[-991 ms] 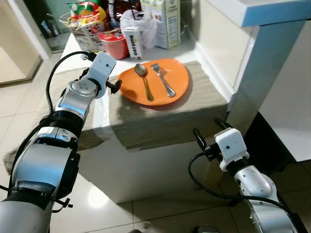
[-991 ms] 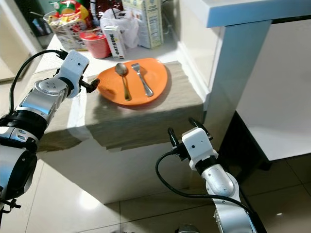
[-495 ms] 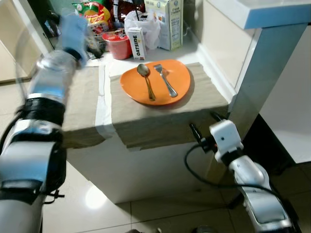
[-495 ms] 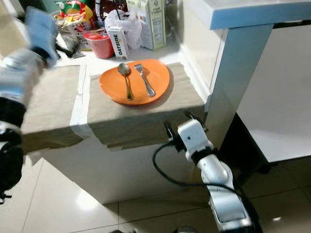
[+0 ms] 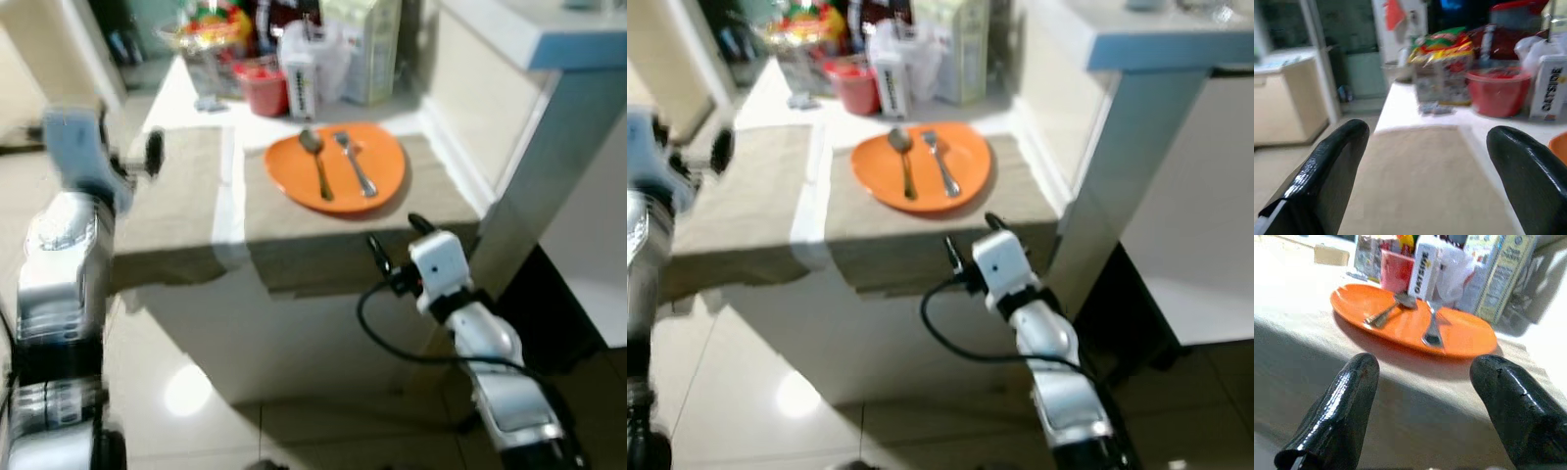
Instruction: Setting the table
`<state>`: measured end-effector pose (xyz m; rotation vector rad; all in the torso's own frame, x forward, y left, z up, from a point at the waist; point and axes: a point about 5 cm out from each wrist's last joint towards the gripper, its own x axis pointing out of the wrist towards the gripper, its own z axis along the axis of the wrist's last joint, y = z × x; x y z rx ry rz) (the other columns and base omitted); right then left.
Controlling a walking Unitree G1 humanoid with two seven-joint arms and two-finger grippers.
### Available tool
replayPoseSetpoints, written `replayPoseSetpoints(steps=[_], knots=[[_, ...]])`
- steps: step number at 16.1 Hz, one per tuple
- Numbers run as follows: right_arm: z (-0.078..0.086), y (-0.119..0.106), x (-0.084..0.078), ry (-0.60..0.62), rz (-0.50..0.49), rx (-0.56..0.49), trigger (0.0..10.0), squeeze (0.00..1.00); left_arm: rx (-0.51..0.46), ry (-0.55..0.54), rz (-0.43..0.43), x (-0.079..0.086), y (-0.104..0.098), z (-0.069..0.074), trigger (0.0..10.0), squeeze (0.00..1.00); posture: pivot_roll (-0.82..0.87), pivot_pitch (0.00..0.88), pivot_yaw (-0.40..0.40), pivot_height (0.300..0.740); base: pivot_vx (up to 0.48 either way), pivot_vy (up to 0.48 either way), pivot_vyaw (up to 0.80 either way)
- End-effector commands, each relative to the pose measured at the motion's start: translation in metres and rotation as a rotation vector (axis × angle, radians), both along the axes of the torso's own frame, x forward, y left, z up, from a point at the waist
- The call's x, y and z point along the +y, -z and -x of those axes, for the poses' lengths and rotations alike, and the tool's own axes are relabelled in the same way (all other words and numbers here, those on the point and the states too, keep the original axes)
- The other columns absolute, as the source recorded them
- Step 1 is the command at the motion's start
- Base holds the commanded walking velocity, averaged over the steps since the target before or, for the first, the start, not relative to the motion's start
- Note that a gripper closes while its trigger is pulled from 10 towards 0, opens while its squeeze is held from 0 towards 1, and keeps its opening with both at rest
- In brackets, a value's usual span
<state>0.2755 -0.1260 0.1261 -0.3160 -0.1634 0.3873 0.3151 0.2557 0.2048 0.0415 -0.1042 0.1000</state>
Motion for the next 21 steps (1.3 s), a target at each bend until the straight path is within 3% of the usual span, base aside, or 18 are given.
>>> replayPoseSetpoints(steps=[1, 4, 5, 7, 9, 10, 13, 19, 21], knots=[[-0.002, -0.006, 0.001, 0.031, -0.036, -0.043, 10.0, 0.0, -0.006, -0.036, 0.053, -0.004, 0.008, 0.018, 10.0, 0.0, -0.08, 0.0, 0.065, 0.74, 0.0, 0.0, 0.0], [0.003, -0.014, 0.001, 0.09, -0.145, -0.072, 10.0, 0.0, 0.015, 0.015, 0.032, -0.031, 0.031, 0.047, 10.0, 0.0, -0.08, 0.0, 0.066, 0.74, 0.0, 0.0, 0.0], [0.005, -0.016, -0.002, 0.094, -0.192, -0.08, 10.0, 0.0, 0.024, 0.062, -0.014, -0.043, 0.039, 0.058, 10.0, 0.0, -0.08, 0.0, 0.07, 0.74, 0.0, 0.0, 0.0], [0.005, -0.003, -0.009, 0.141, -0.349, 0.024, 10.0, 0.0, 0.08, 0.065, -0.063, -0.05, 0.067, 0.072, 10.0, 0.0, -0.08, 0.0, 0.073, 0.74, 0.0, 0.0, 0.0], [-0.003, 0.013, -0.021, 0.237, -0.442, 0.119, 10.0, 0.0, 0.133, 0.022, 0.005, -0.05, 0.081, 0.073, 10.0, 0.0, -0.09, 0.0, 0.073, 0.74, 0.0, 0.0, 0.0], [-0.004, 0.013, -0.018, 0.216, -0.367, 0.094, 10.0, 0.0, 0.132, 0.02, 0.05, -0.052, 0.077, 0.07, 10.0, 0.0, -0.09, 0.0, 0.073, 0.74, 0.0, 0.0, 0.0], [-0.003, 0.017, -0.013, 0.185, -0.335, 0.115, 10.0, 0.0, 0.138, -0.009, 0.135, -0.05, 0.075, 0.065, 10.0, 0.0, -0.1, 0.0, 0.074, 0.74, 0.0, 0.0, 0.0], [-0.005, 0.01, -0.007, 0.123, -0.27, 0.073, 10.0, 0.0, 0.138, 0.004, 0.138, -0.06, 0.075, 0.065, 10.0, 0.0, -0.1, 0.0, 0.064, 0.74, 0.0, 0.0, 0.0], [-0.003, 0.004, -0.007, 0.101, -0.258, 0.049, 10.0, 0.0, 0.132, 0.018, 0.103, -0.061, 0.073, 0.066, 10.0, 0.0, -0.1, 0.0, 0.065, 0.74, 0.0, 0.0, 0.0]])
